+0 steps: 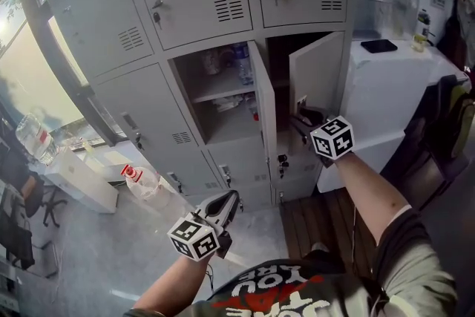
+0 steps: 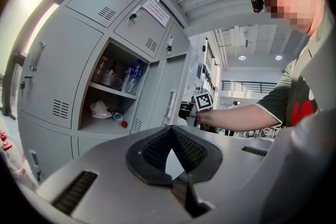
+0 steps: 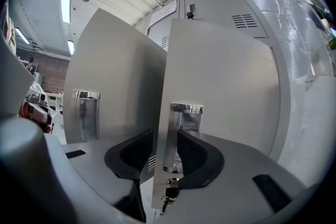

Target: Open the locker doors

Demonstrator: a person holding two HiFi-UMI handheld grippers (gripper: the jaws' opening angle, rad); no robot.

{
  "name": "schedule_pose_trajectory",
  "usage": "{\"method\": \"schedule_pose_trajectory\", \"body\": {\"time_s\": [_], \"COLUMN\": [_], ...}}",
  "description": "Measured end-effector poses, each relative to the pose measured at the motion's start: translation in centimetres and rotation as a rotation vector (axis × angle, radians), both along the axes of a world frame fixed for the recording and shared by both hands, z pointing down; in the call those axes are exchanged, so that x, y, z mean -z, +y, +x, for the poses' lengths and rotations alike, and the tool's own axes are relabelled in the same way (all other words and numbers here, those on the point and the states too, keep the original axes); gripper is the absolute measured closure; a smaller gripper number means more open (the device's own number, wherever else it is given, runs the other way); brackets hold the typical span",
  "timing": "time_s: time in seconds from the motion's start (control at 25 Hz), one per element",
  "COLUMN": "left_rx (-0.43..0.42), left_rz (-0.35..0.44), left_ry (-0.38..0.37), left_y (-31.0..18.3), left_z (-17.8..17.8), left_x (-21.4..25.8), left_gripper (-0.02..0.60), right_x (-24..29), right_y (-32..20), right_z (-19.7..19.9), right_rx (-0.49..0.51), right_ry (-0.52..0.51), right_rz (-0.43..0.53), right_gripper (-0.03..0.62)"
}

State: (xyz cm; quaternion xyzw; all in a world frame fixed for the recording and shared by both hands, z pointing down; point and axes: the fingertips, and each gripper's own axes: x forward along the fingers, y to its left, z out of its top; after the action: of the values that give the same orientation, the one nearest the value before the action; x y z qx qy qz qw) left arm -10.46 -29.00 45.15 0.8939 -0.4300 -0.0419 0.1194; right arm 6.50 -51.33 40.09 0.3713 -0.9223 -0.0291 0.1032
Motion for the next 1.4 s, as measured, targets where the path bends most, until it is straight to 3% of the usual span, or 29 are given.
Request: {"method": "schedule_pose_trajectory", "body": {"time_s": [0.96,1.4], "left_rx": [-0.05,-0.054], "left_rz": [0.003,-0.004], "left_ry": [0.03,0.027], "left_y": [1.8,1.6], "left_z": [-0.3,-0.5], "left_x": [-0.4,-0.8], "left_gripper": [0.575,0.575], "right_x": [-0.4,-0.4], "right_y": [6.6,8.3], "right_z": [11.2,17.9], "right_rx": [-0.175,-0.307], "right_ry": [-0.015,-0.027], "right_rz": [-0.015,-0.014], "right_gripper": [0.43,0.433]}}
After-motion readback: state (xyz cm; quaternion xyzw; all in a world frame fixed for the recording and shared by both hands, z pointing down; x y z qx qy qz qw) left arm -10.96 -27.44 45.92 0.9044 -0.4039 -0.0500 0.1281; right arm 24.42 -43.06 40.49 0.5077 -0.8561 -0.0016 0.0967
